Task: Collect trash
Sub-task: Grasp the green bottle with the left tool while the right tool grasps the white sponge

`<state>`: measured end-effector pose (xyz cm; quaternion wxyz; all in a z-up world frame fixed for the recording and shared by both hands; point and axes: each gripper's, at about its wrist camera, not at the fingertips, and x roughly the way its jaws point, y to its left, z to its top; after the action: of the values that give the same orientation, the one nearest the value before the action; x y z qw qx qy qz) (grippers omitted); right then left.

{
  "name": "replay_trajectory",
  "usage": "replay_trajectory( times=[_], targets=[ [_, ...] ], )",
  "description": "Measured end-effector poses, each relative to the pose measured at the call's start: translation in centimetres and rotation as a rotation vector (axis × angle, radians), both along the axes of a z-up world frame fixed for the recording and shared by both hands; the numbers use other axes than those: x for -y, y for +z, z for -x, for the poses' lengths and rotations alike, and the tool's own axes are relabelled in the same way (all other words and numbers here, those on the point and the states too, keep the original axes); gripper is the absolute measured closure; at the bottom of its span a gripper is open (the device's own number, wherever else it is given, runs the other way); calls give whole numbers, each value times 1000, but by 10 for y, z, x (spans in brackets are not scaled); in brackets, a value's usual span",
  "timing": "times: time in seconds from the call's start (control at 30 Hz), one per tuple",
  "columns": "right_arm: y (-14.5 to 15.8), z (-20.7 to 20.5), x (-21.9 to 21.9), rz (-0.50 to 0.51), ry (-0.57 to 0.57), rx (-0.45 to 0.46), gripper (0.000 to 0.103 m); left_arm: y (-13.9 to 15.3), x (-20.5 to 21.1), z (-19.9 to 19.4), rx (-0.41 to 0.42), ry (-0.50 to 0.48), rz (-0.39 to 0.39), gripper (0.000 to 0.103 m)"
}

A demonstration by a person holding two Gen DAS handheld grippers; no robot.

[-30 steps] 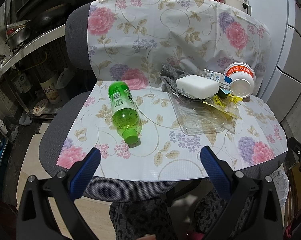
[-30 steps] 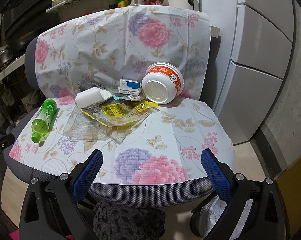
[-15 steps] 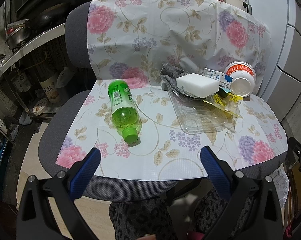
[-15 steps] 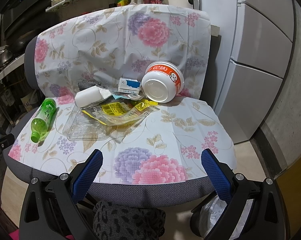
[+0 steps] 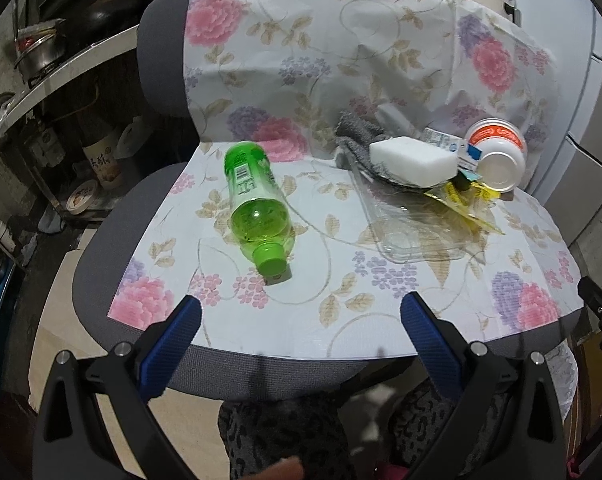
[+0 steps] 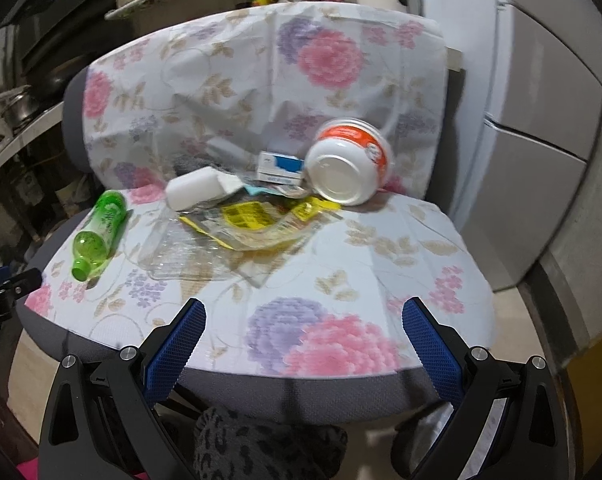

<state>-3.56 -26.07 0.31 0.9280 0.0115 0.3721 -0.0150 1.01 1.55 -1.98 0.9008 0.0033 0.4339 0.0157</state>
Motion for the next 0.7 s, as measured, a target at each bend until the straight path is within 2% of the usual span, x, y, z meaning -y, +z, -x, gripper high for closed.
replay_trajectory(
  times=[0.17, 0.3, 0.4, 0.53, 0.63, 0.7],
  targets=[
    [5, -15, -14, 15, 29, 66, 6, -8, -8, -11, -6, 0, 8, 6],
    [7, -35, -23, -18, 65, 133, 6, -15, -20, -20, -20, 6, 34, 6],
    [4, -54, -28, -53, 86, 129, 6, -15, -28, -26, -3, 28, 15, 6],
    [-4, -83, -41, -60, 135, 101, 6, -13, -33, -35, 48, 31, -53, 6],
    [-15, -106, -55, -17, 184, 69, 6, -15, -41, -47, 38, 34, -5, 6],
    [-20, -118, -64, 1, 212, 74, 6, -19, -44, -56, 23, 51, -8, 6]
  ],
)
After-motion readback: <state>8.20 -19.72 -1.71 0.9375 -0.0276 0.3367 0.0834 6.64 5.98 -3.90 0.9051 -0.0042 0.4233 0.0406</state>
